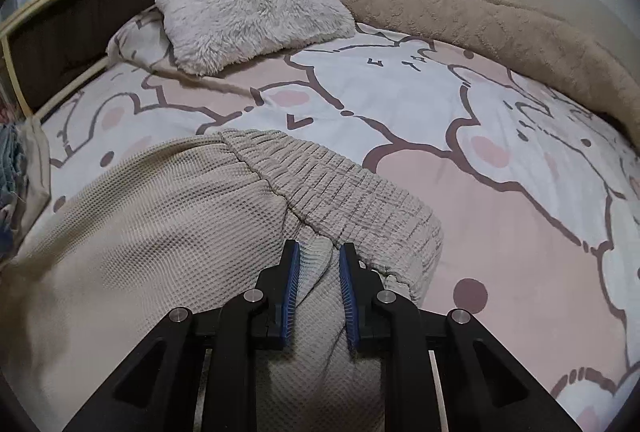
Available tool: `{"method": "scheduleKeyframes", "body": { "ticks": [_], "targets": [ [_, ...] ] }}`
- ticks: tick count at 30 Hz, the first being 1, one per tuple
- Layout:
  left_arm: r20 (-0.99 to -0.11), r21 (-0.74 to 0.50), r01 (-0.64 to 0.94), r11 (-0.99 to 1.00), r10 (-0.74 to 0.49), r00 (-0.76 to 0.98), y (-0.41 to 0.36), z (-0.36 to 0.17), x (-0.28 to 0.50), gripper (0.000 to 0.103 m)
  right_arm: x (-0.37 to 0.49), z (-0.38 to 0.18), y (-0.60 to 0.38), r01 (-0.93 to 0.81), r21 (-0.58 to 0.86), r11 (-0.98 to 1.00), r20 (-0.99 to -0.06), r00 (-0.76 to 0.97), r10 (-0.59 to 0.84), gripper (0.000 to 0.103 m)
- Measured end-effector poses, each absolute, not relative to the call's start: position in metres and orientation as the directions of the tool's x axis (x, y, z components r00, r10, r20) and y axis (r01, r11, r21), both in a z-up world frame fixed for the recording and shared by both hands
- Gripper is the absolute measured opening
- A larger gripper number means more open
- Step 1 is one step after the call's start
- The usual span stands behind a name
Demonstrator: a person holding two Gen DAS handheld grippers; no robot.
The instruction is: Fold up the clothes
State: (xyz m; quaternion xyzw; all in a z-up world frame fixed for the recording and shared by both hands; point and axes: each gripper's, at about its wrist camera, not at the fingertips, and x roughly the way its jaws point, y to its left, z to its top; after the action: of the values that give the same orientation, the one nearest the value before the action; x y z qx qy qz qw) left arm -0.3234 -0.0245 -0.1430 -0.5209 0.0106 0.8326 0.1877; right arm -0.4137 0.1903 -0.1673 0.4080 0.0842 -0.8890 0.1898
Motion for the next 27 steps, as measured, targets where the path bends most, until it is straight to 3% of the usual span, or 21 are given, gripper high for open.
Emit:
{"method": "scheduleKeyframes", "body": {
  "ticks": [5, 8, 12, 18, 22, 27],
  "targets": [
    [-0.899, -0.120, -0.183, -0.976, 0.185, -0.398, -0.074, -0.159, -0.324, 0.027, -0.412, -0.162, 0.190, 0.391, 0.006, -0.920, -0.771, -0.584, -0.253, 0.019],
    [-0.864, -0.216, -0.104, -0.971, 0.240, -0.444, -0.103, -0.134, -0.315, 0.026, -0.409, -0.153, 0.191, 0.394, 0.010, -0.919, -0.786, -0.565, -0.250, 0.019],
    [-0.809, -0.281, -0.115, -0.953, 0.300, -0.506, -0.110, -0.096, -0.264, 0.026, -0.361, -0.113, 0.204, 0.406, 0.046, -0.913, -0.729, -0.611, -0.308, 0.019],
    [-0.817, -0.355, -0.037, -0.934, 0.329, -0.474, -0.111, -0.117, -0.169, 0.026, -0.240, -0.103, 0.199, 0.516, 0.120, -0.848, -0.750, -0.513, -0.419, 0.019],
    [-0.868, -0.234, 0.008, -0.972, 0.205, -0.452, -0.112, -0.154, -0.125, 0.026, -0.171, -0.125, 0.180, 0.582, 0.206, -0.787, -0.782, -0.385, -0.490, 0.019],
    [-0.848, -0.153, -0.018, -0.988, 0.140, -0.511, -0.111, -0.158, -0.099, 0.026, -0.111, -0.164, 0.176, 0.582, 0.139, -0.801, -0.866, -0.322, -0.384, 0.019]
  ]
}}
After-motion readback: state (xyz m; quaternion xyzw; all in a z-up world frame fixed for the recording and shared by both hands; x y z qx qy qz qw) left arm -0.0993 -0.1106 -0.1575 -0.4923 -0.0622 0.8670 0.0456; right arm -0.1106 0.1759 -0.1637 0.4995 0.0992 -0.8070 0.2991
